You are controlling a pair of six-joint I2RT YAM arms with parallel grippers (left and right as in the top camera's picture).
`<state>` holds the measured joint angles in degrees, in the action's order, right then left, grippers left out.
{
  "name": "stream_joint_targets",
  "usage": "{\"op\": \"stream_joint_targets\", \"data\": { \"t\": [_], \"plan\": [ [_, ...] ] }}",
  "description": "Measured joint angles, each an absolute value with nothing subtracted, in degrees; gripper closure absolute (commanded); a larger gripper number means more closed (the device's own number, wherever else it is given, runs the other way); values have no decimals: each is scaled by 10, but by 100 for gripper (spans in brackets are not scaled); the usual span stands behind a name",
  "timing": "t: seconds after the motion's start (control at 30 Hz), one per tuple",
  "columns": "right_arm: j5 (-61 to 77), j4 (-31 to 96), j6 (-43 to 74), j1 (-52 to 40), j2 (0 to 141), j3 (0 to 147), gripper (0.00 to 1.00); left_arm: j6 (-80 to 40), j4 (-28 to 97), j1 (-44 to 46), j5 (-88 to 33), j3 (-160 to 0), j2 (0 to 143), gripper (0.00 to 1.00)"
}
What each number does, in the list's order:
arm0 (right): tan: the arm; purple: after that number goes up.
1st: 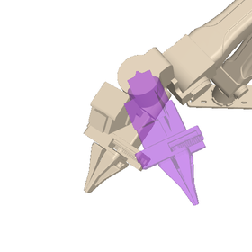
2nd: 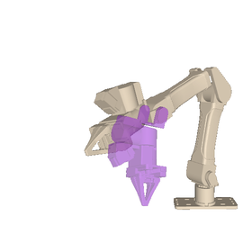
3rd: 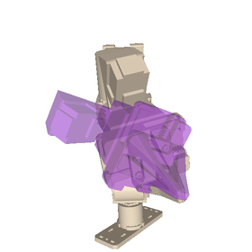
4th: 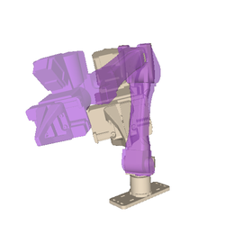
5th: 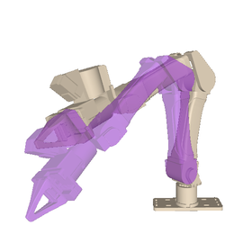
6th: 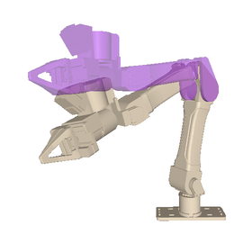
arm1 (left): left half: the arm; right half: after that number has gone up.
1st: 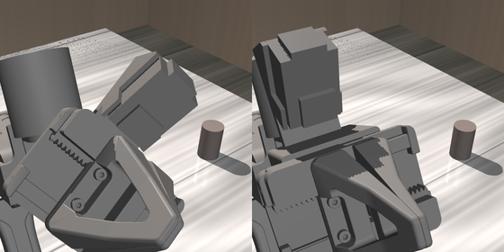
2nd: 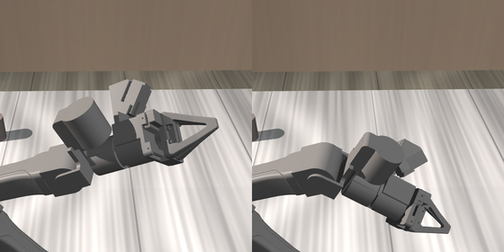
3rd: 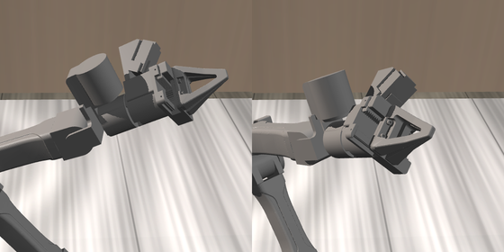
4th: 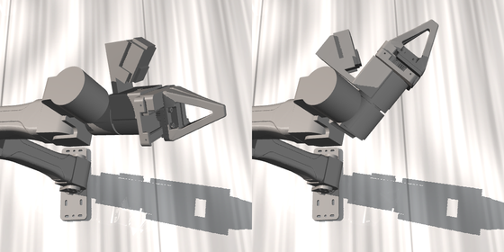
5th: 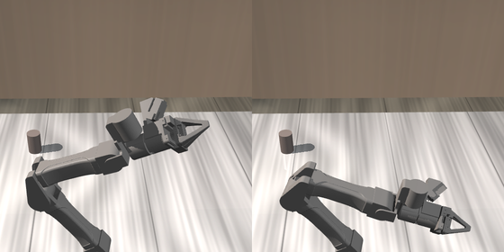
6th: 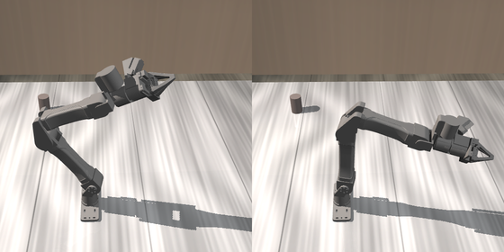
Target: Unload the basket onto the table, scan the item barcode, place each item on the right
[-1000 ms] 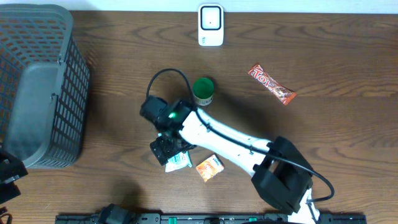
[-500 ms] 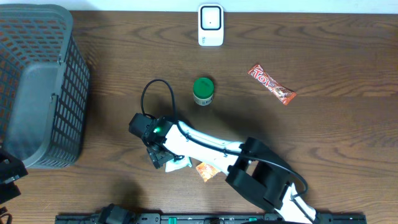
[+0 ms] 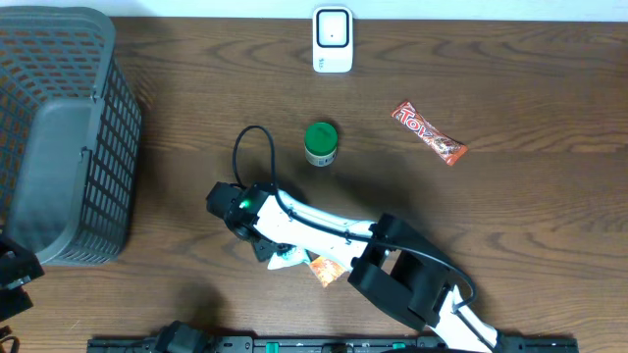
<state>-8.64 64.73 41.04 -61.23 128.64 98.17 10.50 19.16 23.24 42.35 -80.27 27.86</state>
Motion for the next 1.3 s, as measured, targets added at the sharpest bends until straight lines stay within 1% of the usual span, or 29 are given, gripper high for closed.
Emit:
{"op": "stream_joint_targets", "data": {
  "t": [0.1, 0.3, 0.43, 0.63, 0.7, 0.77, 0.83, 0.87, 0.93, 0.97, 1.0, 1.03, 1.07, 1.1, 1.2, 1.3],
  "plan": [
    [-103, 668, 415, -613, 1289, 991, 1, 105, 192, 232, 423, -803, 279, 2],
    [-143, 751, 414, -625, 1315, 1049, 1, 105, 192, 232, 423, -803, 279, 2],
    [-165, 756, 414, -653, 1315, 1079, 1, 105, 192, 232, 423, -803, 279, 2],
    [-174, 759, 397, -689, 1320, 1080, 1, 105, 192, 232, 423, -803, 279, 2],
    [-176, 761, 391, -693, 1328, 1080, 3, 105, 192, 232, 423, -803, 279, 2],
    [-177, 761, 380, -692, 1346, 1081, 12, 105, 192, 232, 423, -803, 279, 2],
    [-180, 764, 371, -692, 1355, 1091, 25, 105, 191, 232, 423, -802, 278, 2],
    [-181, 765, 364, -692, 1359, 1096, 36, 105, 192, 232, 423, -802, 278, 2],
    [-184, 769, 360, -692, 1365, 1098, 55, 105, 192, 232, 423, -802, 278, 2],
    [-186, 771, 358, -693, 1367, 1099, 68, 105, 192, 232, 424, -802, 278, 2],
    [-189, 775, 355, -692, 1371, 1099, 79, 105, 191, 232, 424, -802, 278, 2],
    [-196, 779, 356, -692, 1375, 1099, 89, 105, 191, 232, 423, -802, 278, 2],
    [-202, 785, 357, -692, 1376, 1099, 95, 105, 192, 232, 423, -802, 278, 2],
    [-205, 788, 359, -693, 1377, 1099, 99, 105, 192, 232, 423, -802, 278, 2],
    [-213, 797, 373, -693, 1377, 1103, 99, 105, 192, 232, 423, -802, 278, 2],
    [-203, 809, 363, -690, 1382, 1117, 99, 105, 192, 232, 423, -802, 276, 2]
  ]
}}
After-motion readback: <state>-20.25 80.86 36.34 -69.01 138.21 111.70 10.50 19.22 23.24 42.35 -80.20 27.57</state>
